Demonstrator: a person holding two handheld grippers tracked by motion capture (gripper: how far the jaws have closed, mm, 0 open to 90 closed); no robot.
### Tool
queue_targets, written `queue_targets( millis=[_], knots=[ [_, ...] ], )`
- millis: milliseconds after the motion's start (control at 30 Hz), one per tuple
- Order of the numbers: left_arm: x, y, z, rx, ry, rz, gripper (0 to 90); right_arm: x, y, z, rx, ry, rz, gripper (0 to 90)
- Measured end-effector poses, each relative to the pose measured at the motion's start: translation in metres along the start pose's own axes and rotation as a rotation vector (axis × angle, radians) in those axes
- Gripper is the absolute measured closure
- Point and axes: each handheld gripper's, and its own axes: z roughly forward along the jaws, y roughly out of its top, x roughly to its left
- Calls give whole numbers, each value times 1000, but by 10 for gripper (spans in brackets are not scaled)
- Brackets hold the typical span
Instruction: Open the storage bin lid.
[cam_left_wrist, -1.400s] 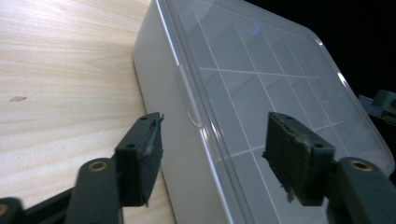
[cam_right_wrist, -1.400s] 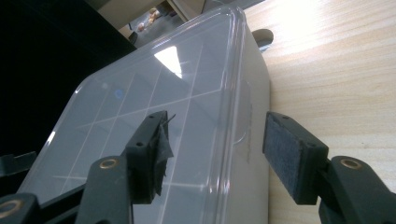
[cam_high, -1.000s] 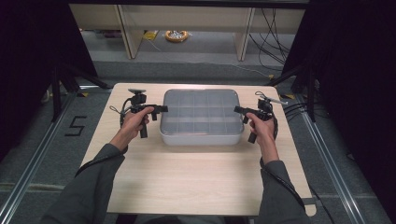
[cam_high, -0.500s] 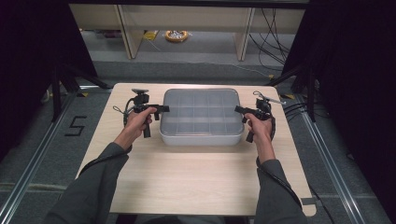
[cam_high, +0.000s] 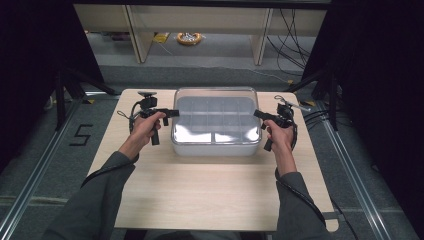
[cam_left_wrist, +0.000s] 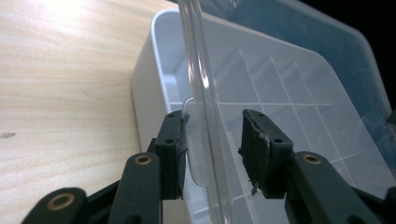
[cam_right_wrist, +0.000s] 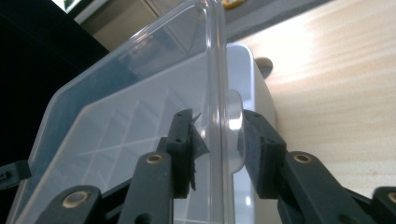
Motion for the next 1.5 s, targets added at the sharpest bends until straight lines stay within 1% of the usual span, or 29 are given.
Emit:
queue_targets(
  millis=[67, 100, 167, 200, 233, 300, 333, 367, 433, 467, 500, 533, 600, 633, 700, 767, 867, 900, 933, 1000, 1033, 1100, 1167, 1200, 1233, 1267, 1333, 1467, 1500],
  knots=[
    [-2, 2, -4, -9, -2, 18, 615, 4, 2, -4, 0, 4, 5, 670],
    [-2, 2, -6, -8, -2, 25, 618, 3, 3, -5, -12, 8, -22, 673],
    [-5, 3, -9, -15, -1, 26, 623, 5, 4, -9, -12, 9, -31, 673],
    [-6, 4, -11, -19, 0, 27, 625, 7, 4, -11, -7, 12, -15, 674],
    [-7, 4, -13, -19, 0, 26, 627, 7, 4, -11, -15, 20, -28, 674],
    [-9, 5, -15, -21, -3, 36, 631, 11, 5, -15, -6, 25, 13, 674],
    [-10, 5, -17, -24, -8, 33, 633, 10, 5, -15, -16, 31, 6, 674],
    [-11, 5, -18, -29, -13, 28, 637, 13, 6, -17, -8, 32, 43, 675],
    [-13, 6, -21, -34, -17, 36, 641, 12, 7, -19, -22, 32, 17, 676],
    [-15, 7, -23, -38, -17, 37, 641, 11, 8, -20, -36, 24, -10, 676],
    [-16, 7, -24, -36, -21, 42, 642, 13, 9, -22, -31, 27, 17, 676],
    [-17, 8, -26, -41, -21, 44, 643, 15, 9, -24, -24, 35, 27, 676],
    [-20, 9, -30, -41, -25, 51, 646, 16, 10, -27, -40, 38, 13, 677],
    [-22, 9, -31, -46, -25, 51, 648, 19, 11, -30, -27, 41, 45, 677],
    [-25, 9, -35, -51, -28, 58, 649, 19, 13, -33, -48, 44, 15, 676],
    [-28, 9, -39, -55, -30, 64, 650, 21, 14, -37, -45, 50, 28, 677],
    [-31, 9, -44, -59, -35, 68, 650, 23, 14, -42, -45, 53, 22, 677],
    [-31, 9, -45, -57, -37, 71, 650, 21, 14, -43, -65, 51, -24, 677],
    [-32, 8, -46, -59, -39, 72, 650, 25, 14, -45, -48, 57, 30, 677],
    [-34, 6, -49, -63, -42, 74, 651, 24, 13, -47, -63, 60, 4, 677],
    [-35, 5, -50, -63, -44, 75, 650, 23, 13, -49, -69, 53, -20, 677],
    [-35, 4, -51, -63, -50, 78, 650, 26, 12, -52, -62, 65, 12, 677],
    [-35, 1, -53, -61, -56, 76, 652, 24, 11, -55, -72, 53, -32, 680],
    [-36, 0, -54, -64, -58, 72, 651, 26, 10, -57, -65, 66, 8, 681],
    [-35, -2, -56, -64, -65, 79, 652, 26, 10, -58, -76, 60, -20, 681],
    [-35, -4, -57, -71, -69, 73, 653, 27, 9, -60, -74, 72, -3, 682],
    [-34, -9, -61, -77, -73, 79, 653, 30, 5, -65, -79, 69, -20, 682],
    [-31, -17, -69, -71, -83, 89, 654, 32, -3, -72, -81, 92, -30, 691],
    [-30, -20, -71, -71, -84, 91, 654, 31, -5, -74, -82, 96, -47, 693]
  ],
)
